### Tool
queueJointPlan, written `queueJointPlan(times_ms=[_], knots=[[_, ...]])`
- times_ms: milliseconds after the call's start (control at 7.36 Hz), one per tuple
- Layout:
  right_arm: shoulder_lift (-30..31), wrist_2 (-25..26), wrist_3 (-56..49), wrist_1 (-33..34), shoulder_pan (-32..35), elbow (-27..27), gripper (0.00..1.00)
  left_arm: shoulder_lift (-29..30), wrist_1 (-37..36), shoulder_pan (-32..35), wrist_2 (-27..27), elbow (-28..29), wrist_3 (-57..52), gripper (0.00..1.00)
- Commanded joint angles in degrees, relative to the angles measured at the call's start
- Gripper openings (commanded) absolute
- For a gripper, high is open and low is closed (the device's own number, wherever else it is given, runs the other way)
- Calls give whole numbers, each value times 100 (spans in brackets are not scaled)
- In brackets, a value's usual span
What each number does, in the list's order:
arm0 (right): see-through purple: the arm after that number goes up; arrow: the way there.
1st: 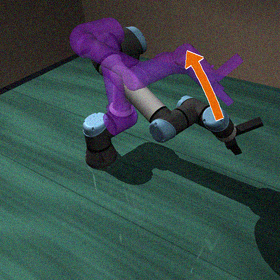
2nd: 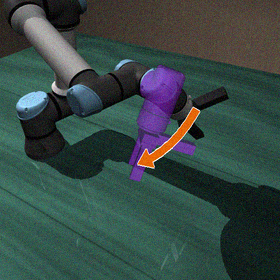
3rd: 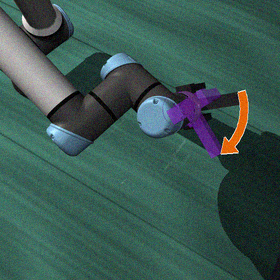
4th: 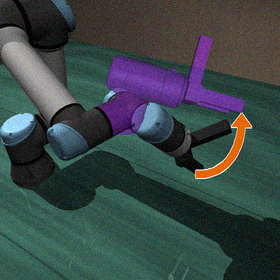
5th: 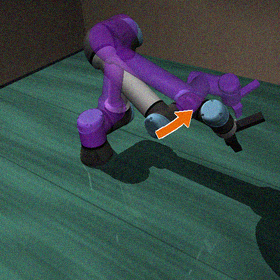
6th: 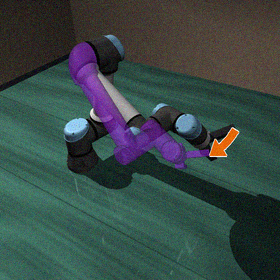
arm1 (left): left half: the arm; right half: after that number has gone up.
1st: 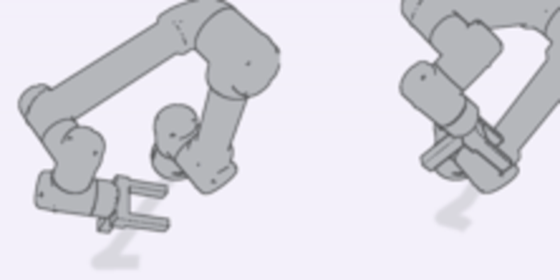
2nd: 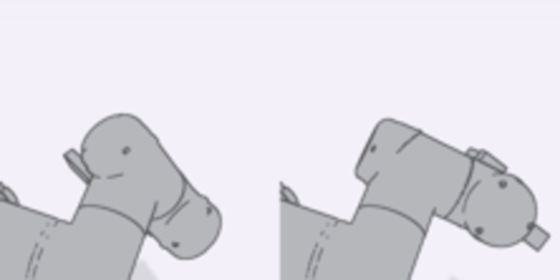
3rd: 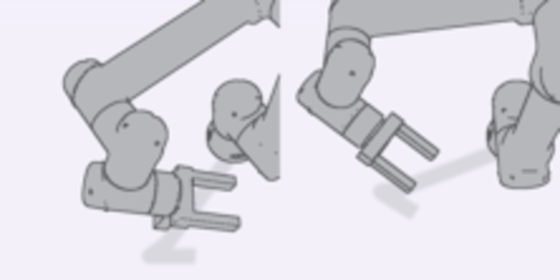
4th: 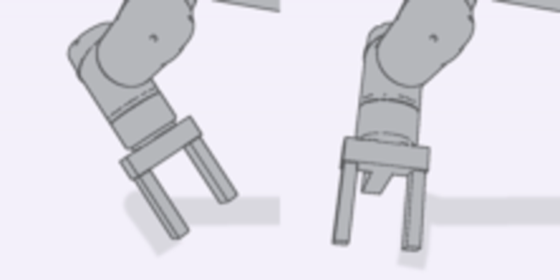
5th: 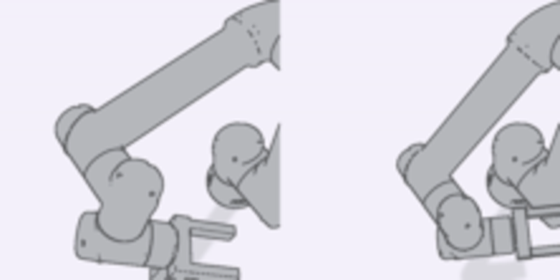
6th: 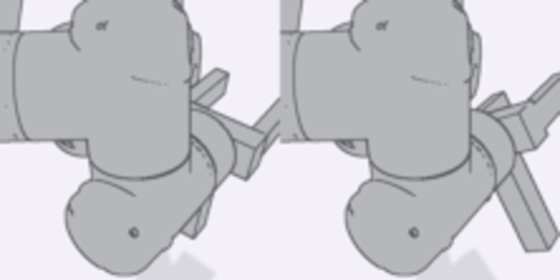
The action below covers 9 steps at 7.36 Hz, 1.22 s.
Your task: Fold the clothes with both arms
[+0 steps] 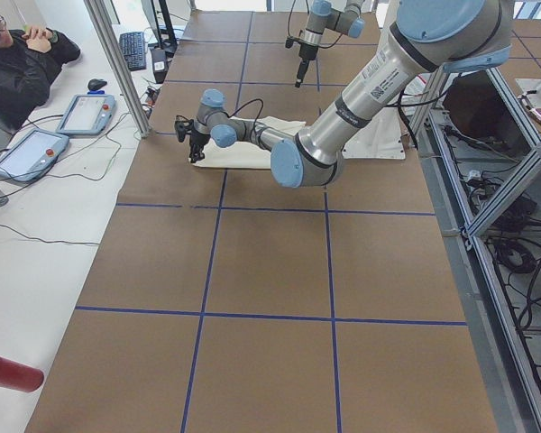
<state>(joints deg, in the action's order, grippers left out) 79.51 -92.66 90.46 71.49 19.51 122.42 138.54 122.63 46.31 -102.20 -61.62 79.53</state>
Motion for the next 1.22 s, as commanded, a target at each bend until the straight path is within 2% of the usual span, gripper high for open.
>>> queueJointPlan(times_ms=[0,136,272,408,544,680,951,1087], knots=[[-862,-42,-552,798,106,-576,100,-1113,-255,177,-704,-1739,-480,100],[-1355,2,-860,1544,97,-762,100,-1580,-814,150,-714,-2749,-726,100],[-1673,-7,-1281,1917,97,-998,100,-1776,-1585,98,-722,-3673,-789,100],[-1981,-15,-1659,1982,88,-1349,100,-1987,-2115,-137,-757,-4439,-790,100],[-2340,-42,-1715,1974,80,-1831,100,-2320,-2068,-244,-1001,-4986,-772,100],[-2457,-51,-1820,1965,62,-2018,100,-2366,-1815,-245,-1595,-5087,-764,100],[-2702,-225,-2146,2000,-8,-2474,100,-2332,-1602,-280,-1663,-4835,-406,100],[-2852,-313,-2155,2235,-52,-2634,100,-2280,-1637,-289,-1672,-4711,-351,100]])
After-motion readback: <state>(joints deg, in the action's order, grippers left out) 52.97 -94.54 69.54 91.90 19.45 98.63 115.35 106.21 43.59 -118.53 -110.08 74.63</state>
